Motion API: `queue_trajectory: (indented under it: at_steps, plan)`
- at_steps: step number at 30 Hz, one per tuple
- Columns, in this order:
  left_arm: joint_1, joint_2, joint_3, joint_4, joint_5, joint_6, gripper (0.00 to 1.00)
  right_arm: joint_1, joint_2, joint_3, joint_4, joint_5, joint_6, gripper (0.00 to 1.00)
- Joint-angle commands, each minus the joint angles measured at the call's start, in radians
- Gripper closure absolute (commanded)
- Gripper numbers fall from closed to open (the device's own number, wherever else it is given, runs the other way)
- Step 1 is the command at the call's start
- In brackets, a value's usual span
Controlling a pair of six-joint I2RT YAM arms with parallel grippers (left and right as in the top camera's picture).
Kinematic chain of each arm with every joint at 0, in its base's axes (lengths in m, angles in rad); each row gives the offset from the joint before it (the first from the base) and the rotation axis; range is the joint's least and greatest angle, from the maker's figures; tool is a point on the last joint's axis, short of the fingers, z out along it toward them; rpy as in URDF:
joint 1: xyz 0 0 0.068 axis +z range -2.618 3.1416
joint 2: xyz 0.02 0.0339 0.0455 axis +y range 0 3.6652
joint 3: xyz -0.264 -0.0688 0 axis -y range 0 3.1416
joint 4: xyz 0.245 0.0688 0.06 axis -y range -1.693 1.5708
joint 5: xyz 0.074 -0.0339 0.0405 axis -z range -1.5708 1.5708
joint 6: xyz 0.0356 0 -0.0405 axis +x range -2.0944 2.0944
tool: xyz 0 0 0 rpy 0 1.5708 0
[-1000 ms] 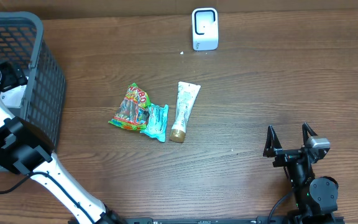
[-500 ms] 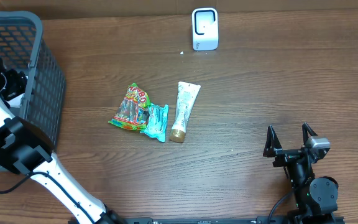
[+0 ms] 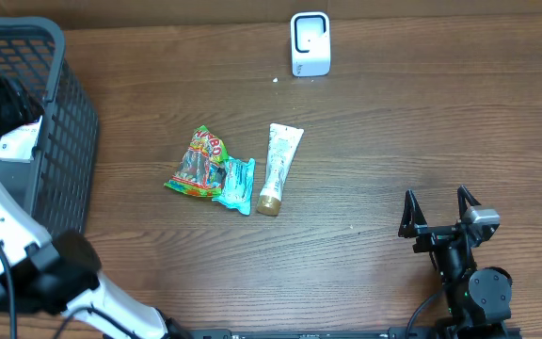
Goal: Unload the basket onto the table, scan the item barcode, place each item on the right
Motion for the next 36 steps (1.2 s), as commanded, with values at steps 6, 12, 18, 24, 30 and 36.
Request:
queue_trajectory:
  at_steps: [6, 12, 18, 24, 30, 36]
  plan:
    - [0.108, -0.167, -0.423, 0.135, 0.090, 0.072, 0.42, 0.004, -0.008, -0.010, 0.004, 0.006, -0.004, 0.00]
    - [0.145, -0.382, -0.638, 0.304, 0.106, 0.045, 0.36, 0.004, -0.008, -0.010, 0.004, 0.006, -0.004, 0.00]
    - [0.091, -0.485, -0.684, 0.337, 0.156, 0.047, 0.24, 0.004, -0.008, -0.010, 0.004, 0.006, -0.004, 0.00]
    - [0.156, -0.520, -0.682, 0.423, 0.147, 0.043, 0.19, 0.004, -0.008, -0.010, 0.004, 0.006, -0.004, 0.00]
    - [0.228, -0.432, -0.683, 0.532, 0.104, -0.016, 0.18, 0.004, -0.008, -0.010, 0.004, 0.006, -0.004, 0.00]
    - [0.229, -0.275, -0.683, 0.618, 0.104, -0.022, 0.15, 0.004, -0.008, -0.010, 0.005, 0.006, -0.004, 0.00]
